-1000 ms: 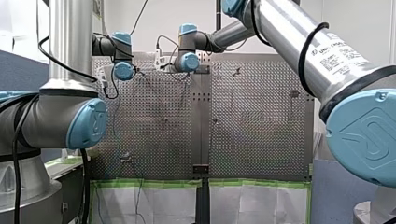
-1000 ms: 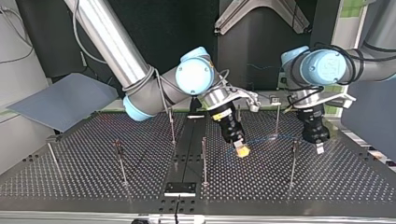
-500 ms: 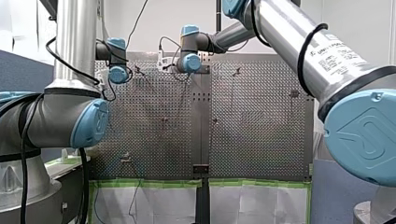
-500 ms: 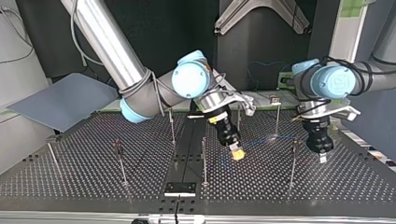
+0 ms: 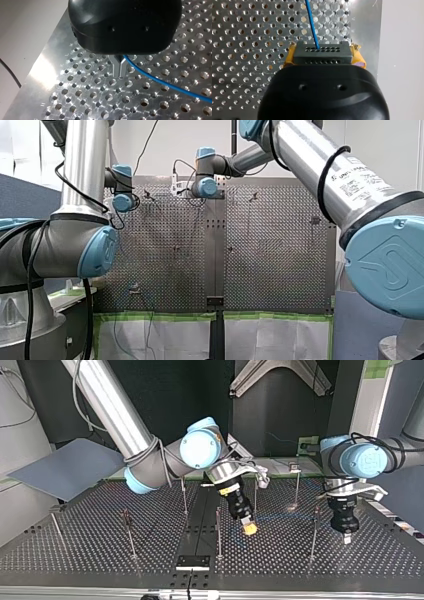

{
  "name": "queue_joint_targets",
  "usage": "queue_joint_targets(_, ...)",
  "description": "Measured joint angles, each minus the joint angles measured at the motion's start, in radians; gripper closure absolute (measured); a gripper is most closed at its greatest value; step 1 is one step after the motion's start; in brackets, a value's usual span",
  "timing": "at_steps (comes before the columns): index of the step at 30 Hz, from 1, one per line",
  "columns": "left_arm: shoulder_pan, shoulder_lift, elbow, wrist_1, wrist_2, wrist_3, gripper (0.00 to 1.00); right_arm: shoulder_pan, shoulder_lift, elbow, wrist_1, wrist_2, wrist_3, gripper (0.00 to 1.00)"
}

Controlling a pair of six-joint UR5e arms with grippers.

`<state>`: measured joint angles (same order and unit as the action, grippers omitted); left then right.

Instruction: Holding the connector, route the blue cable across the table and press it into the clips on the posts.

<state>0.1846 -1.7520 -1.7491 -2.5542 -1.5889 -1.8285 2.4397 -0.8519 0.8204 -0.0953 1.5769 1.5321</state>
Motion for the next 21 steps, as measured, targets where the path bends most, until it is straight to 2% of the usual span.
queue_joint_targets(6,-0.005,0.000,0.000,-0.005,0.002,-0.001,1.00,-0.001,0.000,0.000,0.001,0.000,0.000,1.00)
queue_joint_targets(7,-0.007,0.000,0.000,-0.008,-0.001,-0.001,0.96,-0.001,0.000,0.000,0.001,0.000,0.000,1.00)
queue_joint_targets(8,-0.008,0.000,0.000,-0.012,-0.005,-0.001,0.72,-0.001,0.001,0.000,0.001,0.000,0.000,1.00)
queue_joint_targets(9,-0.010,0.000,-0.001,-0.020,-0.013,-0.001,0.72,-0.001,0.001,0.000,0.001,0.000,0.000,1.00)
queue_joint_targets(10,-0.011,0.000,-0.001,-0.027,-0.020,-0.001,0.53,0.000,0.001,0.000,0.002,0.000,0.000,1.00)
queue_joint_targets(11,-0.013,0.000,-0.001,-0.034,-0.027,0.000,0.21,0.000,0.001,0.000,0.002,0.000,0.000,1.00)
queue_joint_targets(12,-0.015,0.000,-0.001,-0.044,-0.037,0.004,0.21,0.000,0.001,0.000,0.003,0.000,0.001,1.00)
queue_joint_targets(14,-0.017,0.000,-0.001,-0.058,-0.051,0.012,0.00,0.000,0.001,0.000,0.004,0.000,0.001,1.00)
queue_joint_targets(21,-0.036,0.012,-0.016,-0.113,-0.106,0.051,0.00,-0.001,0.001,0.000,0.014,0.010,0.002,1.00)
